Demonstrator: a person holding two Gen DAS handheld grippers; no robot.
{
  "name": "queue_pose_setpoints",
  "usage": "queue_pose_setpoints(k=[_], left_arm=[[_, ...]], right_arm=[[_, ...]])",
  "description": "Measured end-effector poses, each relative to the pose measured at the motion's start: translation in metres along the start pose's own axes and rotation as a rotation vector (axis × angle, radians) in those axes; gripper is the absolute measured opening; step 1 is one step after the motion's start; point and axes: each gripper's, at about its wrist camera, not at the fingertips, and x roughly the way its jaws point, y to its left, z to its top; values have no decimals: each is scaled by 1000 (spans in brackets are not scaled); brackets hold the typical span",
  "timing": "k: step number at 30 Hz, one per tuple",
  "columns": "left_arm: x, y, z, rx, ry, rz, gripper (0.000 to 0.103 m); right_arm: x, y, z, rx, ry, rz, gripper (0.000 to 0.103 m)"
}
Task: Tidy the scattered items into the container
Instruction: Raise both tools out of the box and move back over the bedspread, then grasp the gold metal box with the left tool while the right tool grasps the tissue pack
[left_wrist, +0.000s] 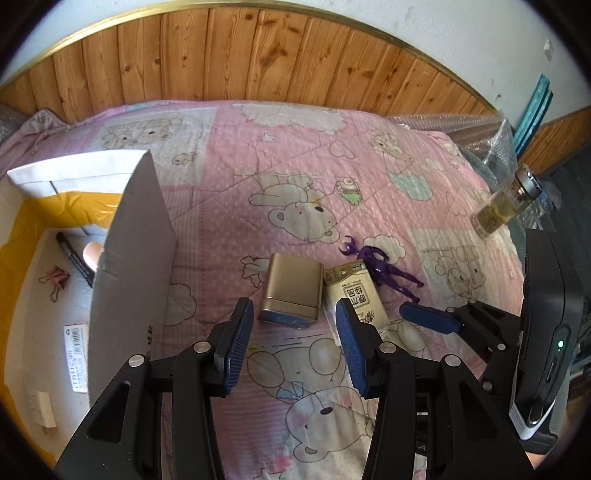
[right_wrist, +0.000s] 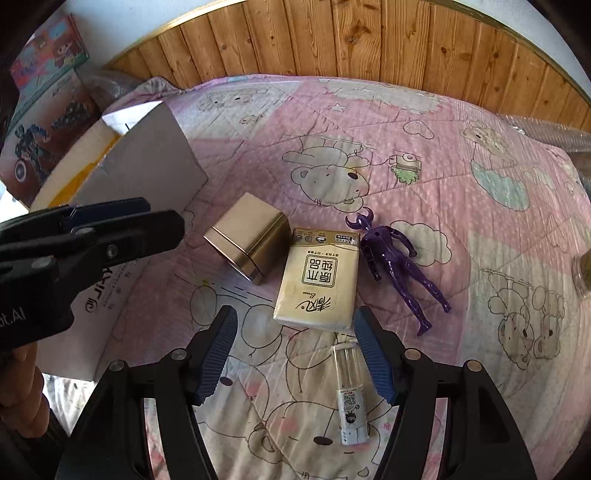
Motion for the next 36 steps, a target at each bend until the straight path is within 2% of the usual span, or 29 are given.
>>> queue_pose_setpoints(k=[3,9,13,15,17,22,24,25,26,32,36], left_arm=[[16,-5,1,18,16,17,50],[33,-10,0,46,28,-5,53],[42,-11,0,61,15,30,56],[45,-10,3,52,7,38,57],[52,-8,5,33,21,22,57],[72,-1,3,17,50,45,57],[74,2,2,4,41,37,56],[75,2,2,-1,39,23,54],[75,2,2,-6,33,20,53],[67,4,3,-20,23,43,52],[52,9,9,-42,-6,46,52]], right_arm=[[10,-2,0,-20,8,-20,69],[24,-14,3,-13,11,-14,71],[32,-17,7,-6,5,5,71],[36,-16,9,-10,4,12,71],[41,-14,10,-16,7,10,71],[49,-14,9,-31,13,-3,71],[50,-17,9,-28,19,-12,65],[49,-18,9,-30,22,-24,56],[49,-19,9,-34,22,-32,53],[41,-26,13,5,31,-3,52],[22,-26,19,25,-2,32,52]])
